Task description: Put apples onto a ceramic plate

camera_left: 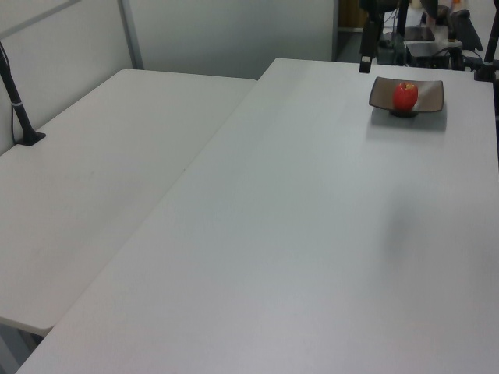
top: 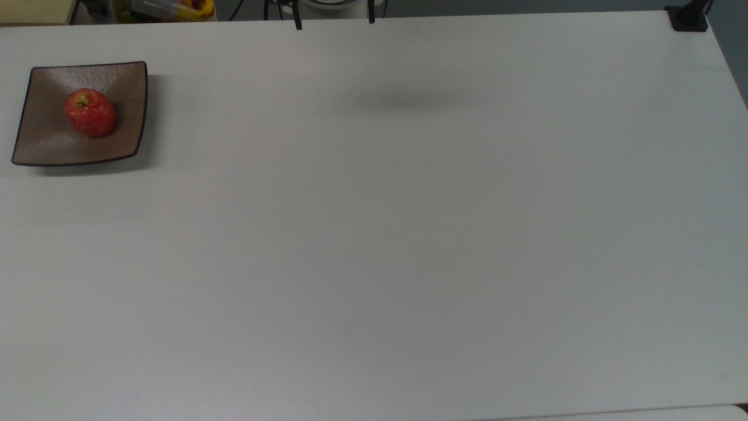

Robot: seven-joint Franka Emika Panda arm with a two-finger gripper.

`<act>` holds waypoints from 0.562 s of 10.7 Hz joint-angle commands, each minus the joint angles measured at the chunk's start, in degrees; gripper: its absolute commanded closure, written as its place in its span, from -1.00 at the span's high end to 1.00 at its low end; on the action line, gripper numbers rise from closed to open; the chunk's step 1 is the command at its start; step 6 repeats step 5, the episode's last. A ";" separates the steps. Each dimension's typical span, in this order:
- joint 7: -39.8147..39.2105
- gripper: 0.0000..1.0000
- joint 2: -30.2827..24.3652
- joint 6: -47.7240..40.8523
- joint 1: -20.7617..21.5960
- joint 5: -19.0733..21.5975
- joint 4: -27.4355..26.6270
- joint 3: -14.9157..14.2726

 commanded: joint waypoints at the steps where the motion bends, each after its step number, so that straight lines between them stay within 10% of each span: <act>1: -7.22 1.00 -0.28 2.62 0.59 0.35 -0.91 -3.43; 6: -7.13 1.00 -0.36 2.26 0.59 0.62 -0.90 -3.45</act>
